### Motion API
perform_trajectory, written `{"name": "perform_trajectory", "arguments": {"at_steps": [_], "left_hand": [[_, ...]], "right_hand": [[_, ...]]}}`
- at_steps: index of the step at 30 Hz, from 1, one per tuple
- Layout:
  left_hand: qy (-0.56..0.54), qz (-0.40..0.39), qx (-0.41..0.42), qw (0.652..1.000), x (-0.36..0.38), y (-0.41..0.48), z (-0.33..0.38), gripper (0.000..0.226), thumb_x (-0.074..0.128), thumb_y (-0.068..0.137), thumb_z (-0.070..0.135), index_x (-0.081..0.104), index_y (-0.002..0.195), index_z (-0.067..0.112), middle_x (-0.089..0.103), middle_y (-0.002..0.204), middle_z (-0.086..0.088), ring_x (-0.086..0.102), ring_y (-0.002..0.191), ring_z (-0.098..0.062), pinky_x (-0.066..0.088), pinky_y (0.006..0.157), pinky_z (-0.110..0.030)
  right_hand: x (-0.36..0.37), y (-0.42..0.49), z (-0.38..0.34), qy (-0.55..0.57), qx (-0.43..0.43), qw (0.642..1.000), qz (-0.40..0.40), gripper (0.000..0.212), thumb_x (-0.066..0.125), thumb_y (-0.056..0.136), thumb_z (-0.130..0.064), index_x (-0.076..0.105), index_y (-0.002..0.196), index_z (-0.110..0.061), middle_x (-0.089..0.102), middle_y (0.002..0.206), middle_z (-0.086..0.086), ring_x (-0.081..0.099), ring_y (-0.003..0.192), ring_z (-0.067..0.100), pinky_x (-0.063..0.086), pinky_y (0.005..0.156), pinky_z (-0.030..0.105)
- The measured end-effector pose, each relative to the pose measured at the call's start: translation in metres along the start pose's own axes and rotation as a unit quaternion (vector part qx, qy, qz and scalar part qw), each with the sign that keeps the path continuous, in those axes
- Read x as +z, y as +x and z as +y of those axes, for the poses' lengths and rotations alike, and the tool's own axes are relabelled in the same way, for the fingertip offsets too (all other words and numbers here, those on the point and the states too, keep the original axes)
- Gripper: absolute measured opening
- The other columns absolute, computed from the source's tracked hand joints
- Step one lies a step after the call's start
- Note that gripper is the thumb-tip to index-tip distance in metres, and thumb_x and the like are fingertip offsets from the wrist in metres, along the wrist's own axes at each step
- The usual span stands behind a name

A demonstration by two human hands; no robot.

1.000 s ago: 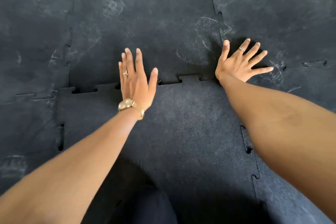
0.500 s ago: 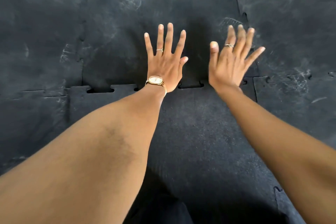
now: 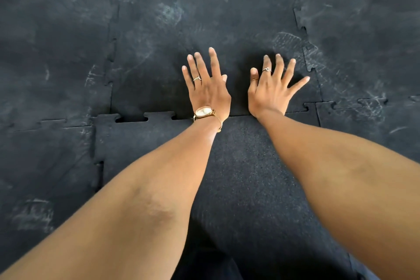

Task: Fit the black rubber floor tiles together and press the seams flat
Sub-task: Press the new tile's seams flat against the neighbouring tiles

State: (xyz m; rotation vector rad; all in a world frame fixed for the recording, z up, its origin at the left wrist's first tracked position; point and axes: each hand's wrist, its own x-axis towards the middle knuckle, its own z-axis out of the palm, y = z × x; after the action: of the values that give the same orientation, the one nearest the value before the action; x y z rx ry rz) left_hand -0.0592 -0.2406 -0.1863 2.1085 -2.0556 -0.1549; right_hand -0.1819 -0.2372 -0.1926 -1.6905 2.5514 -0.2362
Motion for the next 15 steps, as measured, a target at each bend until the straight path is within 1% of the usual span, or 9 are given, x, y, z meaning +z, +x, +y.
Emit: {"name": "perform_trajectory", "arguments": {"at_steps": [1,4,5,8,11,15], "left_hand": [[0.001,0.007,0.021,1.000,0.0002,0.0000,0.0001,0.064,0.030,0.103,0.040,0.004,0.155,0.015,0.011,0.160,-0.022,0.003,0.149,-0.037,0.001,0.120,-0.053],[0.027,0.027,0.125,0.991,0.0010,-0.0002,0.0013,0.064,0.028,0.100,0.047,0.009,0.155,0.019,0.015,0.160,-0.018,0.008,0.148,-0.037,0.002,0.119,-0.056],[0.031,0.030,0.132,0.990,0.0025,0.0007,0.0017,0.064,0.028,0.100,0.047,0.009,0.155,0.019,0.016,0.160,-0.018,0.008,0.148,-0.037,0.002,0.119,-0.057],[0.030,0.037,0.101,0.994,0.0072,0.0014,0.0021,0.064,0.030,0.100,0.047,0.010,0.155,0.020,0.016,0.160,-0.019,0.007,0.148,-0.038,0.002,0.118,-0.060],[0.039,0.038,0.090,0.994,0.0083,0.0008,0.0024,0.063,0.037,0.099,0.043,0.013,0.154,0.022,0.018,0.159,-0.018,0.009,0.148,-0.039,0.004,0.116,-0.063],[0.043,0.020,0.084,0.995,0.0058,-0.0002,0.0037,0.063,0.045,0.099,0.030,0.014,0.154,0.025,0.019,0.159,-0.016,0.009,0.147,-0.040,0.002,0.111,-0.070]], "right_hand": [[0.0001,-0.0007,-0.0007,0.003,0.000,1.000,0.000,0.057,0.018,0.101,-0.048,0.031,0.149,-0.020,0.024,0.158,0.005,0.004,0.149,0.035,-0.002,0.109,0.073],[-0.0017,-0.0029,-0.0005,0.008,-0.004,1.000,-0.003,0.056,0.019,0.102,-0.047,0.031,0.149,-0.020,0.023,0.159,0.004,0.003,0.149,0.035,-0.002,0.110,0.072],[-0.0016,-0.0027,0.0001,0.008,-0.004,1.000,-0.002,0.056,0.019,0.102,-0.047,0.031,0.150,-0.020,0.022,0.159,0.005,0.002,0.149,0.034,-0.002,0.110,0.072],[-0.0005,-0.0017,0.0031,0.005,-0.002,1.000,-0.002,0.058,0.019,0.101,-0.049,0.029,0.150,-0.019,0.021,0.160,0.005,0.001,0.149,0.034,-0.002,0.110,0.073],[0.0014,-0.0019,0.0033,-0.005,0.003,1.000,-0.002,0.060,0.017,0.101,-0.050,0.029,0.150,-0.018,0.023,0.158,0.006,0.001,0.149,0.033,-0.003,0.109,0.074],[-0.0002,-0.0107,-0.0022,-0.010,0.082,0.996,0.016,0.065,0.013,0.100,-0.052,0.036,0.146,-0.013,0.030,0.156,0.009,0.002,0.150,0.032,-0.001,0.106,0.076]]}}
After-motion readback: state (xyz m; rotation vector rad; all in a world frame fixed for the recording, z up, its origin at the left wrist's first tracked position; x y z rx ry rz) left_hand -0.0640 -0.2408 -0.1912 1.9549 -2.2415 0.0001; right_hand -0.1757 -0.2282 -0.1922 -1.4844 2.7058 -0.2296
